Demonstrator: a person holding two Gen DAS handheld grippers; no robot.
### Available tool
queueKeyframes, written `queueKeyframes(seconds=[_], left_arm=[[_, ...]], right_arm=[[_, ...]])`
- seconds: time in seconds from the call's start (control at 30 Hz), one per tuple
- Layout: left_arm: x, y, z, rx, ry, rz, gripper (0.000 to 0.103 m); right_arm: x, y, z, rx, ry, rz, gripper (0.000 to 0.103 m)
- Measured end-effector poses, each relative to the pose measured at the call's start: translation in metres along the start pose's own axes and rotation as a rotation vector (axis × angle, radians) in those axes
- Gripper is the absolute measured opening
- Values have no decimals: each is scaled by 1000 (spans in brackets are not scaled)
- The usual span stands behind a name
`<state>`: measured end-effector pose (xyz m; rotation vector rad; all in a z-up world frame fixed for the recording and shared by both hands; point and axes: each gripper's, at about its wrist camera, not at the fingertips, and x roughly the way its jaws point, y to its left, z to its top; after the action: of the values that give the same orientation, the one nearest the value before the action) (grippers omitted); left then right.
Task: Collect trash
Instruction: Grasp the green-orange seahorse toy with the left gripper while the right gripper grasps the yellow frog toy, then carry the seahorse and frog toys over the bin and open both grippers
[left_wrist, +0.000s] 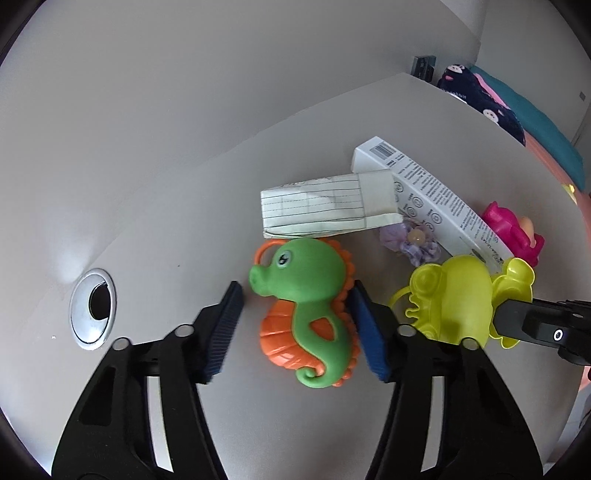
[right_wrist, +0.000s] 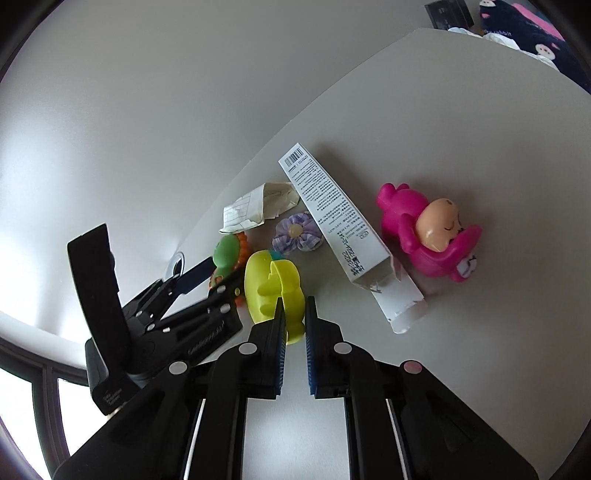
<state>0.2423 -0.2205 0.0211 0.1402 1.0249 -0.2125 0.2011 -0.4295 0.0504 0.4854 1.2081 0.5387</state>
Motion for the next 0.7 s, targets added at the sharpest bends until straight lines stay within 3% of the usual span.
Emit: queueKeyframes(seconds=[0.17,0.33,0.5,0.7], left_arm=[[-4,-13,2,27,36,28,52],[-33,-31,4,11,45,21,52],[-66,-70,10,49,29,8,52],[-86,-143,6,164,20,-74,52]], right_arm=[[-22,-8,0,20,29,8,11],[-59,-16,-4,40,26,18,11],[-98,-35,-13,45,21,-7,11],[-147,-64,-28,71,-24,-42,11]])
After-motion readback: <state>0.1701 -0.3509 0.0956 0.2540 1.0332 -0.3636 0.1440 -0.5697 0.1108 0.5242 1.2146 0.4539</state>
